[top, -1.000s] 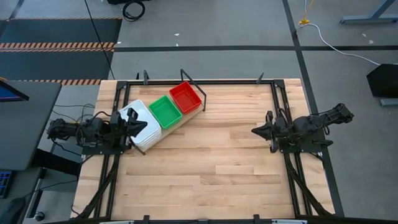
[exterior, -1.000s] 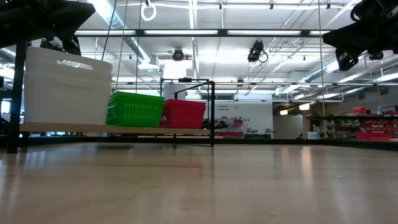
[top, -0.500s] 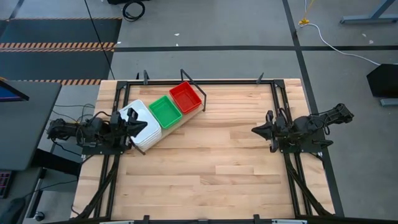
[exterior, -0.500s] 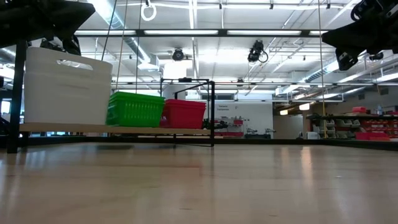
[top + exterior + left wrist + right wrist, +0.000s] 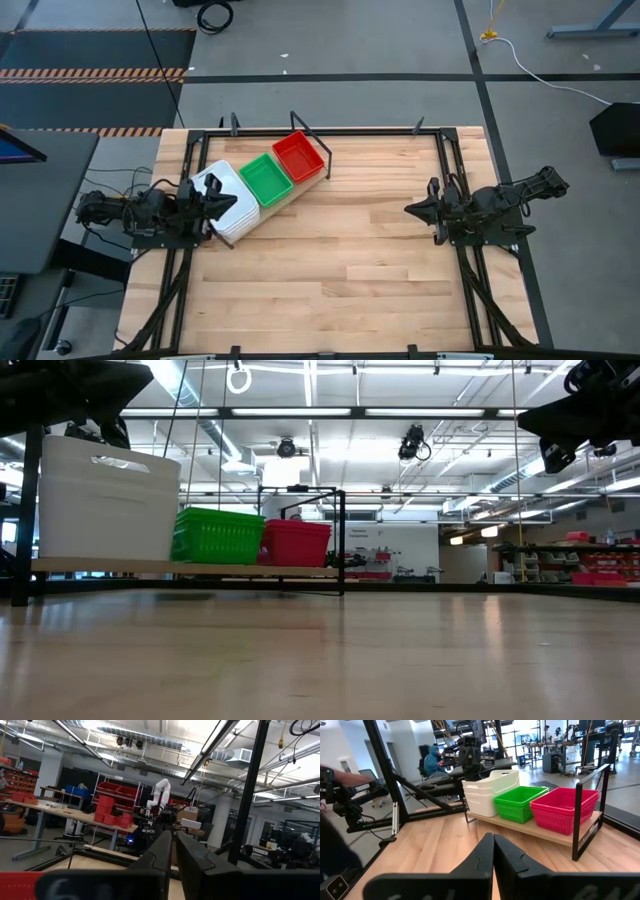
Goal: Stack baskets on shelf by color
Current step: Return to Home Position
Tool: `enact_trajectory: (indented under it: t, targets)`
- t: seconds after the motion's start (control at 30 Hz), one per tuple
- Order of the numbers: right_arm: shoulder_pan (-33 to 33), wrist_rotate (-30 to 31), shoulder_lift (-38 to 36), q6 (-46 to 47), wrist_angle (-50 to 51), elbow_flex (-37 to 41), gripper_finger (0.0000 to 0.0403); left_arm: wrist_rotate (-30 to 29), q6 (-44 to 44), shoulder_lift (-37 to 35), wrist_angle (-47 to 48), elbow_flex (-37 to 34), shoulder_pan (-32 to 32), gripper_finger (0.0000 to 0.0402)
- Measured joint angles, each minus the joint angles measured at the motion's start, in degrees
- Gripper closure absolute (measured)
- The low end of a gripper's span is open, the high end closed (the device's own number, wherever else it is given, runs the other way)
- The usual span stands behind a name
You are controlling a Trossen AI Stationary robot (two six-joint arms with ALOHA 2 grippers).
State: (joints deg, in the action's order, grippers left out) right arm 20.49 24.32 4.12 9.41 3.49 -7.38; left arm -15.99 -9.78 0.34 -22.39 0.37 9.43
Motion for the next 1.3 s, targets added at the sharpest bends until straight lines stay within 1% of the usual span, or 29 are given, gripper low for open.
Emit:
enact_trajectory:
  t: [0.2, 0.5, 0.87, 1.17, 1.3]
  targets:
    - [0.0, 0.0, 0.0, 0.0, 0.0, 0.0, 0.0391, 0.0, 0.0, 0.0, 0.0, 0.0, 0.2, 0.0378]
    - [0.0, 0.0, 0.0, 0.0, 0.0, 0.0, 0.0391, 0.0, 0.0, 0.0, 0.0, 0.0, 0.1, 0.0366]
    - [0.0, 0.0, 0.0, 0.0, 0.0, 0.0, 0.039, 0.0, 0.0, 0.0, 0.0, 0.0, 0.1, 0.0378]
    - [0.0, 0.0, 0.0, 0.0, 0.0, 0.0, 0.0389, 0.0, 0.0, 0.0, 0.0, 0.0, 0.1, 0.0366]
    - [0.0, 0.0, 0.0, 0.0, 0.0, 0.0, 0.0391, 0.0, 0.0, 0.0, 0.0, 0.0, 0.1, 0.0369]
